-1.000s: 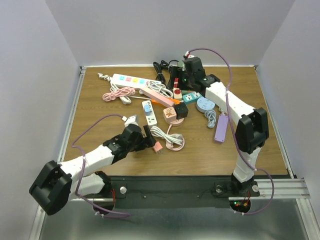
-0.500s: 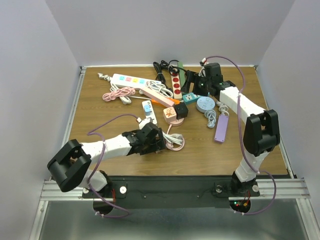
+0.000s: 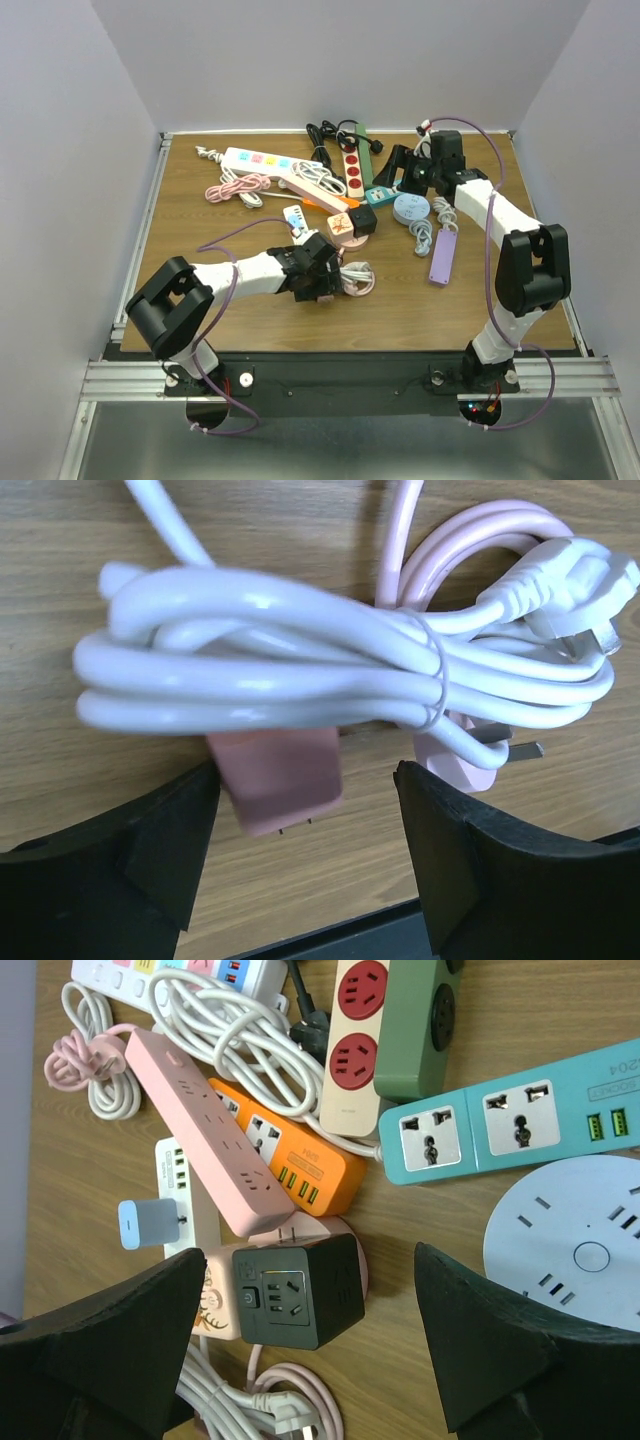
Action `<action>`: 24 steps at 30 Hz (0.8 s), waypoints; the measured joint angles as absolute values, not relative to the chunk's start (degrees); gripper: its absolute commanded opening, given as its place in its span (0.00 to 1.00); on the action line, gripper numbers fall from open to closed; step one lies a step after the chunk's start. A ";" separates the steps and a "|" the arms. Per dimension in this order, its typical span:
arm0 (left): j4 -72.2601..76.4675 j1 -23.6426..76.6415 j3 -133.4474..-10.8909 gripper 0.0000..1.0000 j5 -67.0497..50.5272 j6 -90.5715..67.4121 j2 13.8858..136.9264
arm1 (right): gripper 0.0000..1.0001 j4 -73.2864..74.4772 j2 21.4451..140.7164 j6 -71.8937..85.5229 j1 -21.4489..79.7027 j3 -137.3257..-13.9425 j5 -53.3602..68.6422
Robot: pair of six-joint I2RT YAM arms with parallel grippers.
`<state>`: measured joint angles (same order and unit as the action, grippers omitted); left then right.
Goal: Insert the plug
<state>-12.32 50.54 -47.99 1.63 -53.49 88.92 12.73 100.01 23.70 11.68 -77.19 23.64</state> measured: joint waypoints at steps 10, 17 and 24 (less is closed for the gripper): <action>-13.37 50.54 -51.20 0.55 1.28 -48.05 92.58 | 0.89 11.92 100.01 23.73 11.64 -77.03 25.98; -12.82 51.46 -51.27 0.00 1.91 -43.86 92.58 | 0.89 11.49 100.01 23.79 11.60 -76.09 27.16; -11.35 54.08 -49.58 0.00 4.73 -38.63 90.74 | 0.89 11.46 99.22 24.18 11.60 -73.06 30.30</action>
